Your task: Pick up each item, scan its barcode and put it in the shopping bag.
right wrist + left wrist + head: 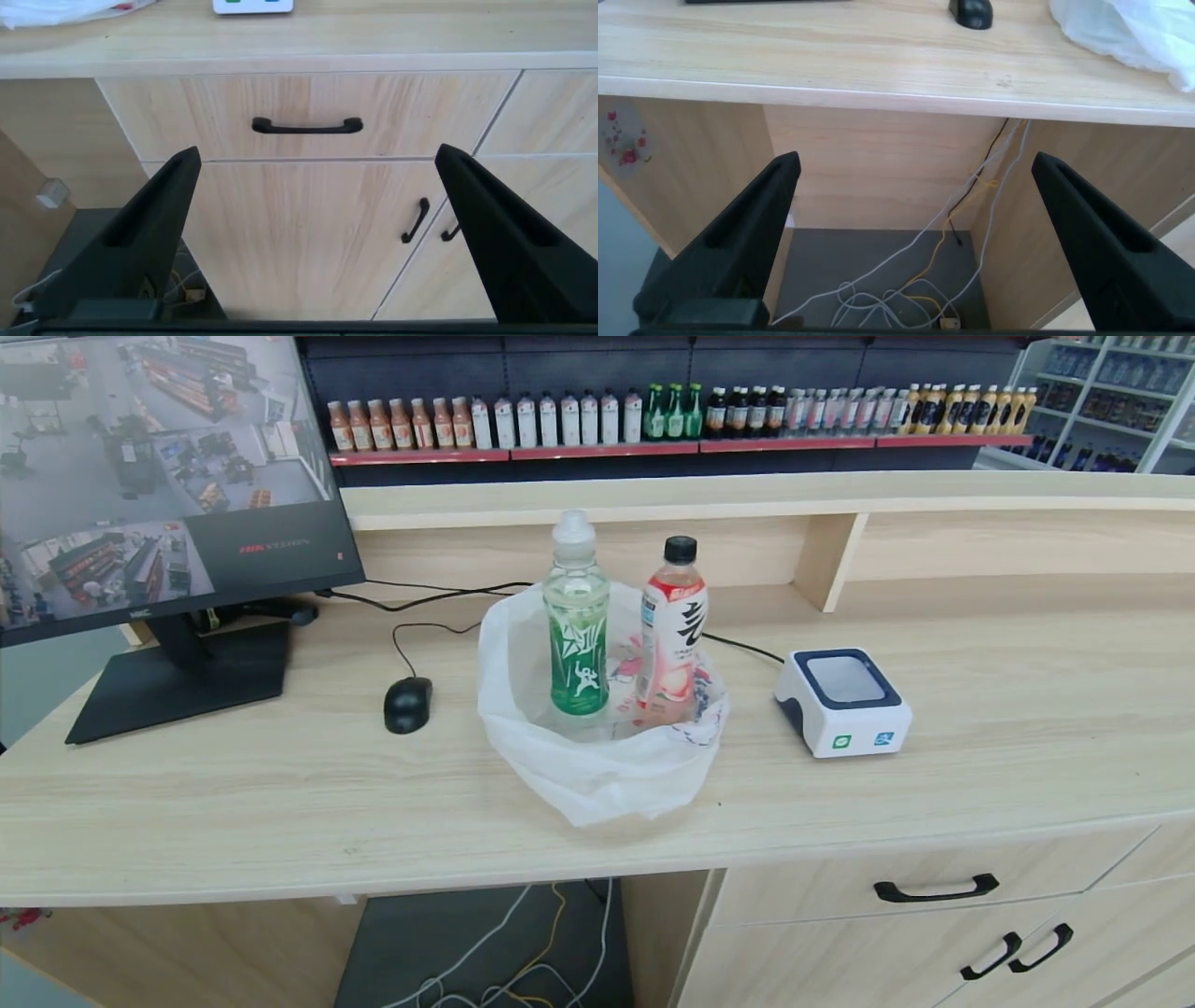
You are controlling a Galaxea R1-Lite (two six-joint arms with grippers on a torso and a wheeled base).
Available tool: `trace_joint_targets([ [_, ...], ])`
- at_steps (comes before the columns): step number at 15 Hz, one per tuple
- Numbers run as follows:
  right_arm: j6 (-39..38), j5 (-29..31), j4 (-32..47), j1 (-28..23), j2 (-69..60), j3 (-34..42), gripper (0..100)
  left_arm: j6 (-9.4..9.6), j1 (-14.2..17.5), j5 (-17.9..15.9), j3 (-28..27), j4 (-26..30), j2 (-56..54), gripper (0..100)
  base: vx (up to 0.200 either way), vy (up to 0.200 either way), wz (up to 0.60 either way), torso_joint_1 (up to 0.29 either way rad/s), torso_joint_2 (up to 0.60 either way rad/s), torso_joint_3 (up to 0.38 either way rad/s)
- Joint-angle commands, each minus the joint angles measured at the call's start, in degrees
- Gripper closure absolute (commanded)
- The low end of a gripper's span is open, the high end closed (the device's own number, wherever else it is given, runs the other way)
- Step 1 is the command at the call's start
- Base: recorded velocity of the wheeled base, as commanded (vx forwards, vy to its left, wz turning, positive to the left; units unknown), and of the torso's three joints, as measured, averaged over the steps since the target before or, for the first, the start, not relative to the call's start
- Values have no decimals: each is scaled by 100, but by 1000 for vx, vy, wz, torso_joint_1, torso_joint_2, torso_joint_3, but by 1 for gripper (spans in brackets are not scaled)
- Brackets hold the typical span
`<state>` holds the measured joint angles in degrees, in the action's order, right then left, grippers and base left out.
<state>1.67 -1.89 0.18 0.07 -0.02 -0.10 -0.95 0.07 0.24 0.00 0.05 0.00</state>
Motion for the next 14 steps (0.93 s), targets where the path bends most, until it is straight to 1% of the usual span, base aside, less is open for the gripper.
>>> trace_joint_targets([
  [1, 0, -4, -1, 1, 11, 1, 0, -2, 1, 2, 0, -5, 0, 0, 0, -200, 0, 2, 2, -2],
  [13, -9, -4, -1, 1, 11, 1, 0, -2, 1, 2, 0, -5, 0, 0, 0, -200, 0, 2, 4, 4],
  [14, -9, -4, -1, 1, 11, 1, 0, 7, 1, 2, 0, -5, 0, 0, 0, 0, 0, 0, 0, 0],
])
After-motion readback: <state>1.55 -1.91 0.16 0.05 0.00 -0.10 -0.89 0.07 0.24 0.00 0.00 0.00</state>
